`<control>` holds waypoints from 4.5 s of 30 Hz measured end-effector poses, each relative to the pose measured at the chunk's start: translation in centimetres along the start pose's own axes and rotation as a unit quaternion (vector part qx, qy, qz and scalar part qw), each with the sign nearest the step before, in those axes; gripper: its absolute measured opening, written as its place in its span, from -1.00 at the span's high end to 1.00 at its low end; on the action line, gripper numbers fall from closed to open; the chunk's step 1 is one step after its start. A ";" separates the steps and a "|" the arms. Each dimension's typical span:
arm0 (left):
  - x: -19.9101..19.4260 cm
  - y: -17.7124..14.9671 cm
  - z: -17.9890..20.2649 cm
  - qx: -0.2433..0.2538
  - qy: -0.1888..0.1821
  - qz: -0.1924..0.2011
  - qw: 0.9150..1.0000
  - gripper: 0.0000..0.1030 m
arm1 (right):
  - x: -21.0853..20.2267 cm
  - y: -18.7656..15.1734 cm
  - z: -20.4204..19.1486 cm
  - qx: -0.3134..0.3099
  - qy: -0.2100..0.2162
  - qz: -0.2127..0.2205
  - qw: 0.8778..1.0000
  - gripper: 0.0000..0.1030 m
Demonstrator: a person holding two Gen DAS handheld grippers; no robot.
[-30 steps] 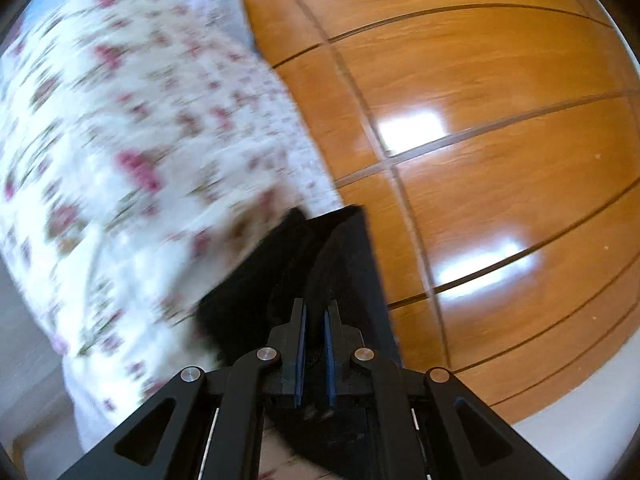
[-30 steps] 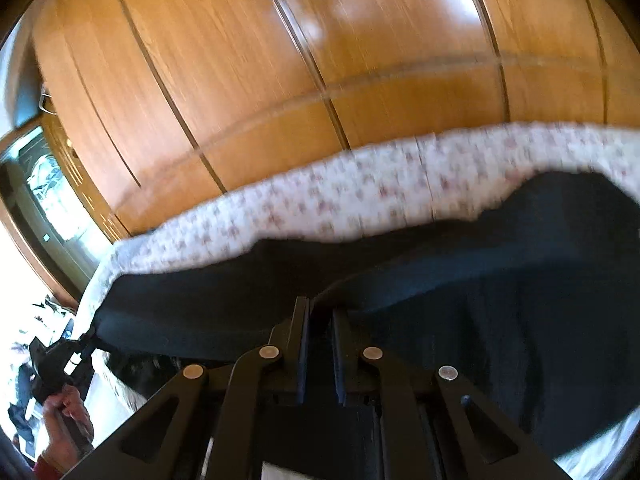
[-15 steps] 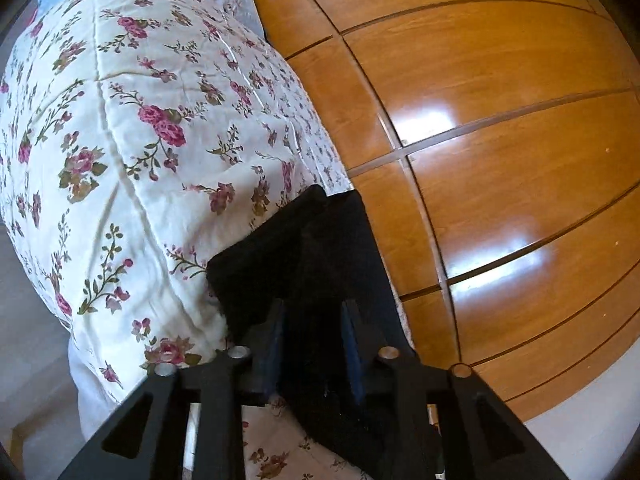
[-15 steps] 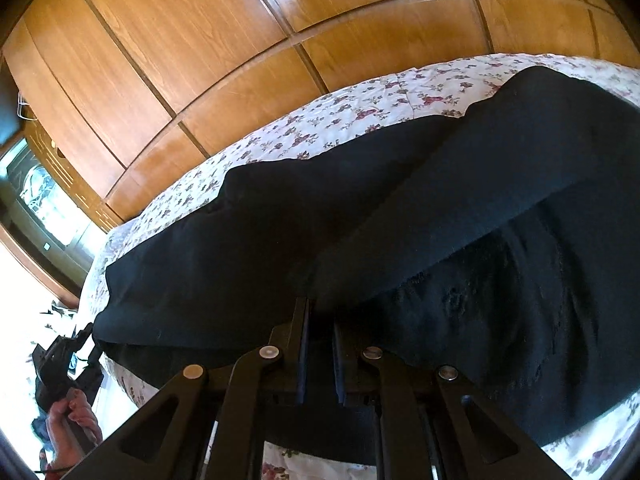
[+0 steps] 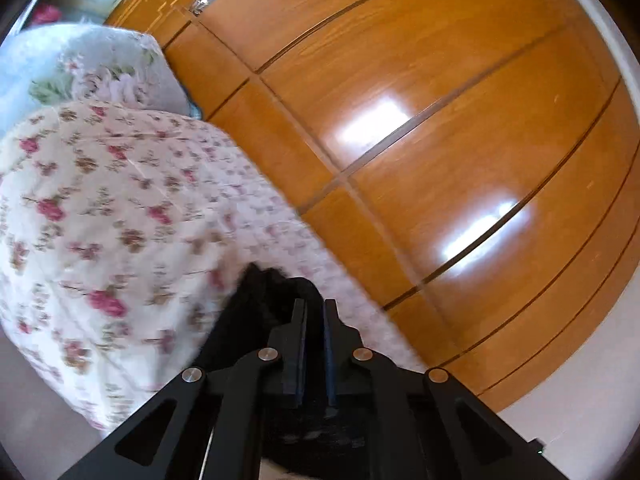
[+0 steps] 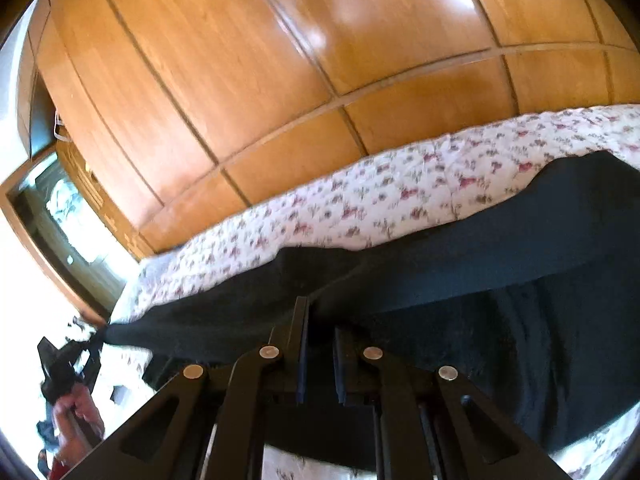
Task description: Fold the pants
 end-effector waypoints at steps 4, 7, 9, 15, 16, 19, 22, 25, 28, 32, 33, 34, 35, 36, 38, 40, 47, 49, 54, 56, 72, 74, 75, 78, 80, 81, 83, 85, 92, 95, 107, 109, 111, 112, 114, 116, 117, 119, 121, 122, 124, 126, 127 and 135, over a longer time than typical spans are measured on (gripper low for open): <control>1.4 -3.7 -5.2 -0.030 0.079 -0.056 0.995 0.87 | 2.5 -4.2 1.6 0.010 -0.015 -0.057 0.998 0.79; 1.5 -5.2 -7.7 -0.085 0.072 -0.057 0.992 0.87 | 3.1 -5.7 2.8 0.045 -0.006 -0.066 0.997 0.79; 1.0 -5.0 -7.5 -0.109 0.065 -0.043 0.991 0.87 | 2.8 -5.7 2.6 0.046 -0.001 -0.059 0.997 0.79; 1.1 -5.4 -5.7 -0.029 0.113 -0.046 0.992 0.85 | 1.8 -4.8 1.7 0.040 0.014 -0.035 0.999 0.79; 1.1 -5.7 -5.9 -0.034 0.116 -0.046 0.992 0.84 | 2.3 -5.2 1.8 0.036 0.009 -0.044 0.998 0.79; 0.0 -5.9 -6.1 -0.050 0.136 -0.022 0.989 0.58 | 3.1 -6.0 2.8 0.057 0.017 -0.054 0.997 0.73; -2.3 -5.9 -5.2 -0.042 0.149 0.022 0.988 0.55 | 2.5 -5.5 3.0 0.081 0.039 -0.047 0.995 0.50; -3.5 -6.1 -3.1 -0.031 0.138 0.048 0.989 0.50 | 1.1 -4.6 3.7 0.084 0.035 -0.018 0.996 0.21; -2.6 -7.1 0.2 -0.018 0.098 0.041 0.994 0.46 | -0.3 -3.4 6.0 0.109 0.024 0.011 0.994 0.21; 0.1 -10.5 5.0 -0.007 0.031 -0.023 0.999 0.41 | -1.9 -1.6 11.1 0.166 -0.006 0.044 0.985 0.21; 0.6 -11.6 6.1 -0.007 0.019 -0.038 0.999 0.41 | -2.2 -1.0 12.4 0.180 -0.013 0.050 0.982 0.21; 1.7 -13.1 7.5 -0.003 -0.005 -0.063 0.998 0.40 | -2.6 -0.5 14.1 0.199 -0.022 0.059 0.978 0.21; 2.6 -14.5 8.7 0.001 -0.020 -0.082 0.996 0.37 | -2.9 -0.1 15.7 0.217 -0.028 0.067 0.974 0.21; 3.4 -15.8 9.7 0.003 -0.027 -0.098 0.995 0.37 | -3.1 0.4 17.4 0.236 -0.032 0.072 0.969 0.21; 4.8 -18.4 11.6 0.006 -0.049 -0.133 0.990 0.36 | -3.4 1.1 19.7 0.264 -0.026 0.084 0.961 0.21; 6.3 -20.7 13.1 0.007 -0.062 -0.165 0.984 0.35 | -3.6 2.1 21.7 0.284 -0.017 0.095 0.954 0.21; 9.3 -27.0 16.7 -0.014 -0.098 -0.252 0.963 0.28 | -3.8 5.5 25.9 0.319 0.000 0.130 0.939 0.21; 9.7 -28.1 17.1 -0.018 -0.094 -0.261 0.961 0.28 | -3.9 5.8 27.2 0.333 -0.002 0.137 0.933 0.22; 10.7 -29.0 17.6 -0.004 -0.087 -0.269 0.959 0.34 | -5.8 6.4 27.9 0.324 -0.021 0.141 0.935 0.83; 10.9 -29.2 17.8 0.005 -0.081 -0.274 0.958 0.41 | -7.9 8.1 26.5 0.280 -0.020 0.167 0.945 0.84; 8.4 -30.8 17.9 -0.042 -0.110 -0.294 0.949 0.11 | -12.3 -1.0 27.3 0.286 -0.060 0.111 0.950 0.76; 8.1 -30.4 18.3 -0.045 -0.118 -0.288 0.949 0.05 | -12.4 -1.2 27.7 0.300 -0.041 0.121 0.945 0.66; 8.2 -30.1 18.6 -0.047 -0.125 -0.287 0.949 0.04 | -12.6 -1.0 28.0 0.311 -0.038 0.128 0.941 0.52; 8.3 -30.0 18.2 -0.057 -0.113 -0.282 0.951 0.03 | -14.1 -0.8 28.8 0.331 -0.037 0.162 0.929 0.03; 9.1 -30.1 18.0 -0.072 -0.103 -0.281 0.952 0.03 | -14.4 -0.6 29.8 0.344 -0.045 0.169 0.923 0.03; 9.2 -30.1 17.9 -0.077 -0.101 -0.280 0.952 0.03 | -14.4 -0.5 30.3 0.352 -0.048 0.169 0.919 0.04; 9.6 -29.9 18.2 -0.074 -0.098 -0.275 0.954 0.07 | -14.3 -0.4 31.3 0.372 -0.043 0.171 0.911 0.07; 10.9 -30.3 19.2 -0.068 -0.088 -0.274 0.955 0.29 | -14.4 -0.3 32.3 0.376 -0.054 0.174 0.908 0.39; 8.9 -29.1 20.3 -0.032 -0.101 -0.283 0.953 0.89 | -15.9 1.0 33.2 0.368 -0.071 0.181 0.909 0.85; 7.4 -28.9 21.1 -0.002 -0.111 -0.288 0.951 1.00 | -18.1 1.8 32.7 0.351 -0.069 0.207 0.910 0.85; 7.7 -29.4 18.2 -0.043 -0.090 -0.271 0.957 0.28 | -17.3 -2.7 34.3 0.391 -0.079 0.183 0.899 0.78; 8.0 -28.6 18.2 -0.060 -0.087 -0.259 0.960 0.17 | -17.2 -2.1 33.8 0.379 -0.074 0.179 0.905 0.72; 9.1 -28.7 18.2 -0.082 -0.083 -0.264 0.957 0.11 | -17.1 -1.6 33.2 0.370 -0.064 0.175 0.910 0.37; 9.8 -29.0 17.9 -0.091 -0.068 -0.271 0.956 0.07 | -17.1 -1.3 32.9 0.366 -0.060 0.177 0.912 0.06; 10.6 -29.3 17.4 -0.115 -0.065 -0.277 0.952 0.07 | -16.8 -1.1 32.5 0.353 -0.068 0.172 0.917 0.00; 10.8 -29.1 17.1 -0.123 -0.066 -0.272 0.952 0.07 | -16.2 -0.7 32.3 0.338 -0.076 0.159 0.925 0.00; 11.2 -28.9 17.3 -0.123 -0.066 -0.267 0.953 0.07 | -16.0 -0.5 32.1 0.333 -0.075 0.154 0.927 0.00; 11.2 -28.9 17.3 -0.124 -0.061 -0.266 0.954 0.27 | -15.3 -0.3 32.2 0.328 -0.092 0.142 0.930 0.21; 12.2 -28.9 17.2 -0.126 -0.043 -0.275 0.952 0.92 | -14.7 -0.2 32.7 0.335 -0.108 0.131 0.927 0.66; 12.5 -29.1 17.3 -0.117 -0.035 -0.284 0.951 0.87 | -14.3 -0.2 33.0 0.341 -0.112 0.125 0.925 0.83; 12.3 -28.5 17.7 -0.104 -0.043 -0.284 0.952 0.88 | -14.2 0.2 33.2 0.347 -0.112 0.124 0.923 0.84; 11.4 -27.4 18.6 -0.089 -0.062 -0.274 0.956 0.88 | -15.0 1.1 32.9 0.340 -0.109 0.137 0.924 0.85; 10.7 -26.7 19.3 -0.076 -0.072 -0.270 0.957 0.88 | -15.8 1.9 32.5 0.329 -0.106 0.149 0.927 0.86; 10.3 -29.4 17.8 -0.026 -0.037 -0.303 0.952 0.88 | -17.2 0.5 31.9 0.272 -0.149 0.130 0.942 0.86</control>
Point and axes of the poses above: each gripper's, at about its wrist camera, not at the fingertips, and x roughly the way its jaws point, z to its right, y to its top, the point moved 7 cm from there along x, roughly the way its jaws point, and after that the axes turned 1 degree about -x, right-handed, at the moved point
